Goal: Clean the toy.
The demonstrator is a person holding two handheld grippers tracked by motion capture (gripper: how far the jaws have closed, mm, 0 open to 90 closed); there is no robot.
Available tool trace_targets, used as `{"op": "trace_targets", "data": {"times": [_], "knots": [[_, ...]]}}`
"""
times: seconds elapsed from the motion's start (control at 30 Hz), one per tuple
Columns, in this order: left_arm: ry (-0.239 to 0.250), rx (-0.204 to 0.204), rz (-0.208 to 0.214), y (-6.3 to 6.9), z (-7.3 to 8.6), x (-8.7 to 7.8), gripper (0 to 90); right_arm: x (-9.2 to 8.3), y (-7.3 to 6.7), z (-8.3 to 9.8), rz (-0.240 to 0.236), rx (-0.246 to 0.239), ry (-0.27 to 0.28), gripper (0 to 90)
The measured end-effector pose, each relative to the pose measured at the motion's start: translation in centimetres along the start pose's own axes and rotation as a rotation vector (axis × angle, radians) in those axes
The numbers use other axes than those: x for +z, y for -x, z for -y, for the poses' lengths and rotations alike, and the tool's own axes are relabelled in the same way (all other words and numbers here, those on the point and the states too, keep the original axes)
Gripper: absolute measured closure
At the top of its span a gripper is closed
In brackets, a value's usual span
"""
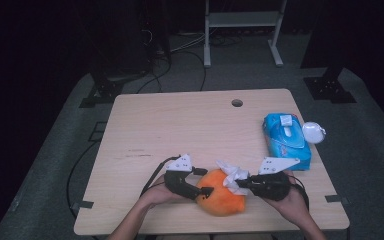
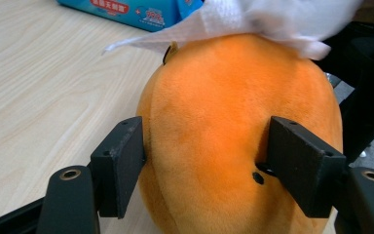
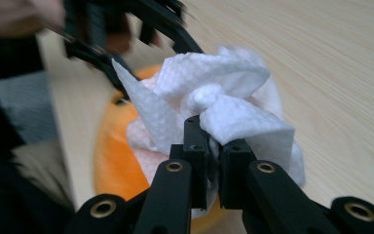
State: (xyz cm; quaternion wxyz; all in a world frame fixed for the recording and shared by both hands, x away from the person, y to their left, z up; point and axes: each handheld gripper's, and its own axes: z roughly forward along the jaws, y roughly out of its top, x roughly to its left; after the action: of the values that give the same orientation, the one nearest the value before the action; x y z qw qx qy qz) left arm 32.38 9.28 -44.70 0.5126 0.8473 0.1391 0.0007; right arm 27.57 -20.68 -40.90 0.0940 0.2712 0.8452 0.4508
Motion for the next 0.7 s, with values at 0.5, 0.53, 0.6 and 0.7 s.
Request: {"op": "trace_targets", "data": {"times": [0.5,0.53,0.6,0.7], "knots": [[-0.011,0.008,-0.013,0.4,-0.1,0.1,31.3,-0.4,1.4,0.7,0.057,0.022,-0.057,83.4],[-0.013,0.005,-0.012,0.3,-0.1,0.1,31.1,-0.7,1.6,0.8,0.061,0.043,-0.041,83.5],[-0.009,-0.004,-0.006,0.2,0.0,0.1,30.6,-1.0,1.4,0.7,-0.008,0.064,0.016,83.5],[-0.01,-0.005,0.003,0.1,0.1,0.1,30.4,-0.5,0.1,-0.1,-0.043,0.022,0.03,83.4]]}}
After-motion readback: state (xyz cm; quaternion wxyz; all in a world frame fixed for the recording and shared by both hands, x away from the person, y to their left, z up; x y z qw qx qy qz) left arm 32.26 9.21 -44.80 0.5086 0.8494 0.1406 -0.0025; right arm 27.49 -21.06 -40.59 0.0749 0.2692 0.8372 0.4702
